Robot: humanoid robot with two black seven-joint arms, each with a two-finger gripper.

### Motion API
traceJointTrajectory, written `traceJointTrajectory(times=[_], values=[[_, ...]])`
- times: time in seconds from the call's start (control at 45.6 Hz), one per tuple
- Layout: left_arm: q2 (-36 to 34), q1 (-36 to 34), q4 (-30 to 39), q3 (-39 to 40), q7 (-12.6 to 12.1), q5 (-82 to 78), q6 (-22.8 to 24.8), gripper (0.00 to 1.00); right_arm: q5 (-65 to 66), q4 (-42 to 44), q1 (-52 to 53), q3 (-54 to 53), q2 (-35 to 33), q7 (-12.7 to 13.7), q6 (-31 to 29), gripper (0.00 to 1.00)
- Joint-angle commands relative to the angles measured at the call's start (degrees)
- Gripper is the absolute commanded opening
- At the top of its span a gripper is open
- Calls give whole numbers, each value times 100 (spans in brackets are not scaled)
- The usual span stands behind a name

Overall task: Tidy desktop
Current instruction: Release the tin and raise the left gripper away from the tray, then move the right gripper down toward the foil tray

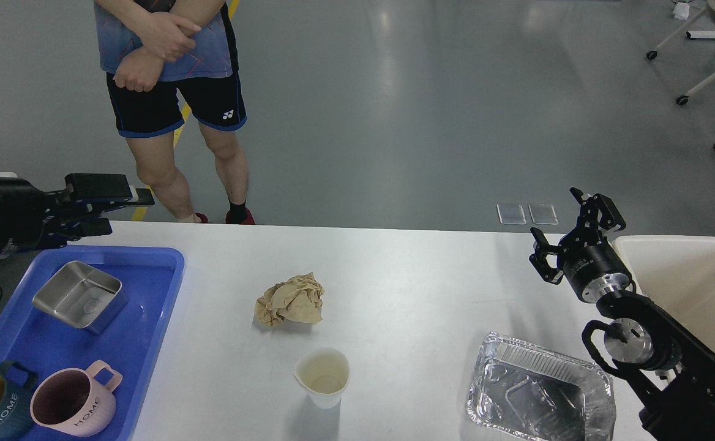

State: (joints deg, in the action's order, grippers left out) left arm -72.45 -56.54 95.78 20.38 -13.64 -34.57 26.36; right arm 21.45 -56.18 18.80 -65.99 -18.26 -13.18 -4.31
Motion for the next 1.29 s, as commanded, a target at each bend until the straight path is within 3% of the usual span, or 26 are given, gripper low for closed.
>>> traceJointTrajectory(times=[0.0, 0.153, 0.351, 0.68, 0.833, 1.03, 1.272], values=[[889, 266, -489, 45, 2, 274, -1017, 95, 0, 2, -26, 7, -2, -1, 0, 100], [1997, 354, -1315, 405, 11, 749, -1572, 96, 0, 2, -43, 16, -2, 0, 0, 100], [3509, 609, -2730, 1398, 11, 978, -1599, 96, 0, 2, -52, 16, -2, 0, 0, 100], [5380, 1391, -4321, 3094, 46, 1039, -1599, 97, 8, 2, -61, 25, -2, -1, -9, 100], [6225, 1585, -4867, 3674, 511, 1189, -1572, 98, 9, 2, -52, 25, -2, 8, 0, 100], [6753, 1734, -5368, 4202, 1328, 1575, -1546, 98, 9, 2, -43, 25, -11, 8, -9, 100], [6771, 1901, -5790, 4396, 1364, 2349, -1493, 98, 9, 2, -43, 51, -99, 8, -61, 100]])
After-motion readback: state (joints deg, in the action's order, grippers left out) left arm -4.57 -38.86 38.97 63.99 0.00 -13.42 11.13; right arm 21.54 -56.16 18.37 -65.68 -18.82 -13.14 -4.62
